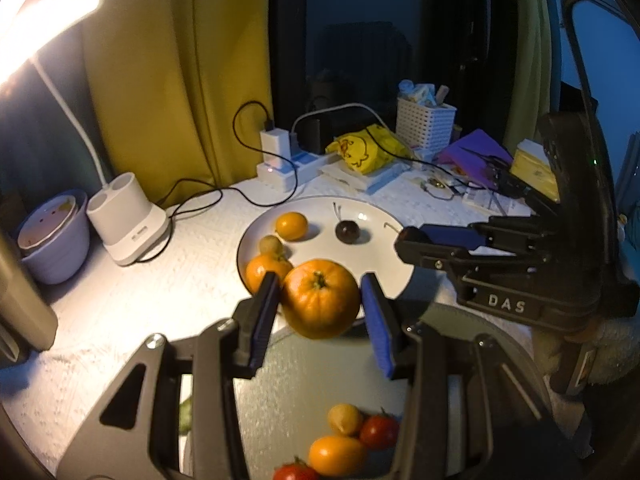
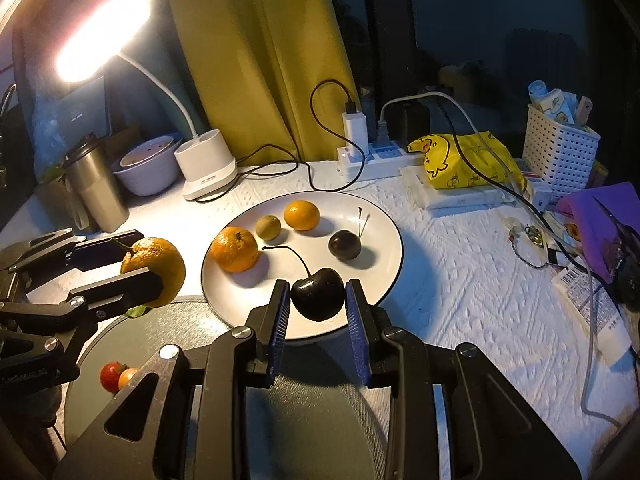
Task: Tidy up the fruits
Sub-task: 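Lift and carry the mandarin with the left tool while the right tool carries the cherry to the bowl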
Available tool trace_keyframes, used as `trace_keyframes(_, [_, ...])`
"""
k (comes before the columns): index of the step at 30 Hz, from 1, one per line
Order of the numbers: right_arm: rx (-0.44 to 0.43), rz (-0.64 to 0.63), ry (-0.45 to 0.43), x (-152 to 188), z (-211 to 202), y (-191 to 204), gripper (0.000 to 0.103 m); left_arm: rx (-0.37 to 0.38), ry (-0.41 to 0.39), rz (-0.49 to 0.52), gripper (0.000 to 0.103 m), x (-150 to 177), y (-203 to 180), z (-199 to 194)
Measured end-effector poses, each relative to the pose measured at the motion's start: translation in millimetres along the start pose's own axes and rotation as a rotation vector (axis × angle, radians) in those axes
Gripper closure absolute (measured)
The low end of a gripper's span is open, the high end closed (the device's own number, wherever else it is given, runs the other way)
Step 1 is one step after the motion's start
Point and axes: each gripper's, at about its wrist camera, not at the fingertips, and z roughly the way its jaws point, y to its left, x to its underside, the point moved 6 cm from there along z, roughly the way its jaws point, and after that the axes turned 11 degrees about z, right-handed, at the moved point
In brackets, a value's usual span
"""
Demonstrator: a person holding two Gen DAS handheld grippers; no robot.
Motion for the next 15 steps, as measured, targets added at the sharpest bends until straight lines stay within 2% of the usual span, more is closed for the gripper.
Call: trace_keyframes(15, [-0.007,0.012,0.032,-8,37,-9,0.072,0.055,0.054,-0.044,0.06,-4,7,46])
